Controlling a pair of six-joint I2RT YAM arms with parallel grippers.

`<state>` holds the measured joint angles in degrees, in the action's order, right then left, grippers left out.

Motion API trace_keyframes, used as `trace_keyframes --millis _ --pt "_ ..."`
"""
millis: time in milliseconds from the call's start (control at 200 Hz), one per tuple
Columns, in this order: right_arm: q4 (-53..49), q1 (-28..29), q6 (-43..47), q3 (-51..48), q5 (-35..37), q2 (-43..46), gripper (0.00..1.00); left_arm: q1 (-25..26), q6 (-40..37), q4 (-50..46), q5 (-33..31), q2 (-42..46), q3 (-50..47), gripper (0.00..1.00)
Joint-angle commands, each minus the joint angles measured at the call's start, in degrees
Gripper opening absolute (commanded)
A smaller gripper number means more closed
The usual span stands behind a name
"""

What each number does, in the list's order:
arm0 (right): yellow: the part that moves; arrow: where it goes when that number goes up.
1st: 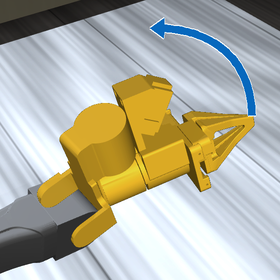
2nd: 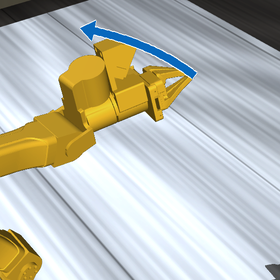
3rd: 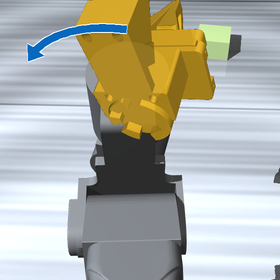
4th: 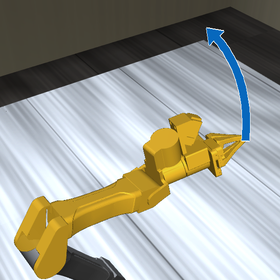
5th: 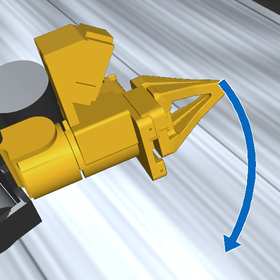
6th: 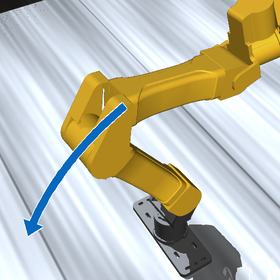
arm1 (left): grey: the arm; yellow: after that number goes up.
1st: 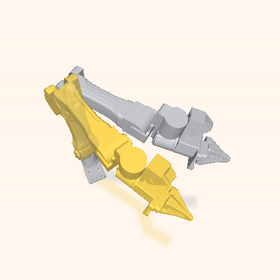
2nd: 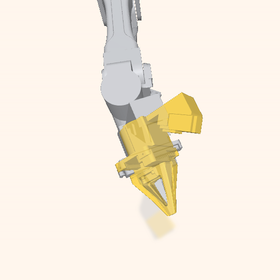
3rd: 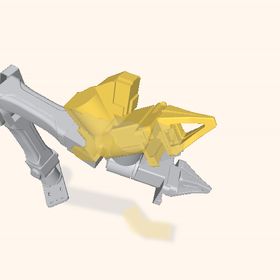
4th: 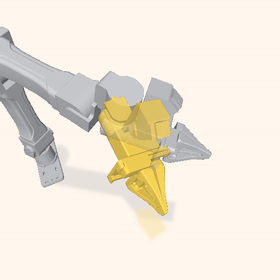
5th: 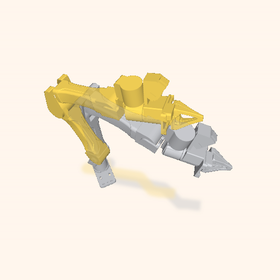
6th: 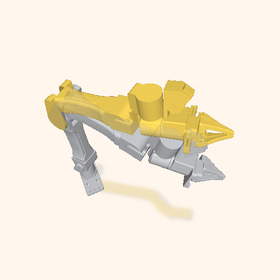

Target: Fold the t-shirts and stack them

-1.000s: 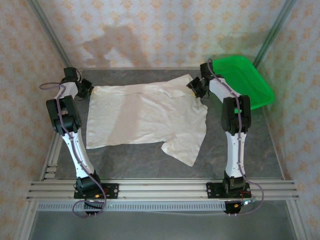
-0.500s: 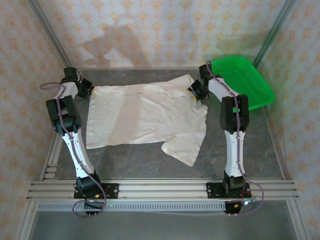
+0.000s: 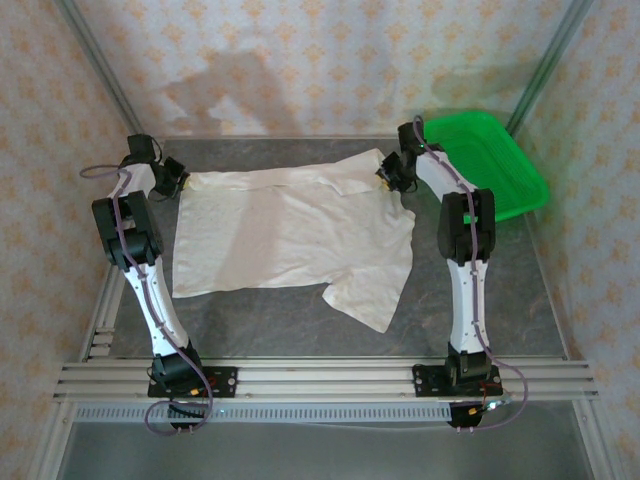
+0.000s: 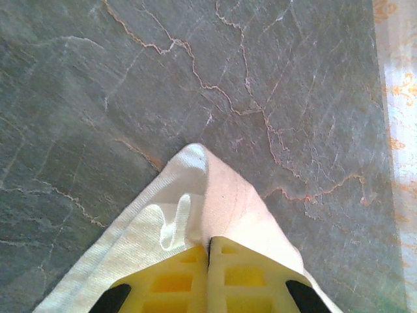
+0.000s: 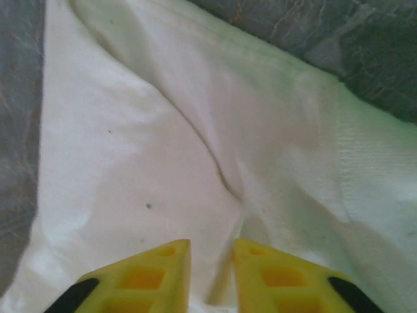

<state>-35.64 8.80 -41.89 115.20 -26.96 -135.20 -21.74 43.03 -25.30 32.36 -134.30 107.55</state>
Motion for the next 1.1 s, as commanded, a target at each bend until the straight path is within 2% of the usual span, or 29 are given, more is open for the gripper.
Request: trace_keyframes --millis 0,75,200,355,520,1096 --pt "-1.4 -0.5 0.3 3.3 0.0 -1.4 0.14 0.6 -1.6 -2.6 1.1 2.8 2.1 0.0" --pt "-1.8 -0.5 0.5 3.6 -0.1 -1.3 0.06 0.6 -1.5 -2.6 1.3 2.7 2.4 0.0" --pt "-2.3 -0.4 1.0 3.5 -0.3 -1.1 0.0 0.5 -1.6 -3.2 1.5 2.7 3.0 0.0" --pt "-3.6 -0.7 1.6 2.5 0.5 -0.5 0.03 0.5 -2.2 -4.0 1.6 2.5 3.5 0.0" --pt "-1.9 -1.0 0.8 -0.1 0.5 0.1 0.0 0.6 -2.3 -4.2 1.8 2.4 3.7 0.0" --pt "-1.0 -1.0 0.2 -0.8 -0.4 2.9 0.0 0.5 -3.9 -8.0 3.0 2.7 6.4 0.0"
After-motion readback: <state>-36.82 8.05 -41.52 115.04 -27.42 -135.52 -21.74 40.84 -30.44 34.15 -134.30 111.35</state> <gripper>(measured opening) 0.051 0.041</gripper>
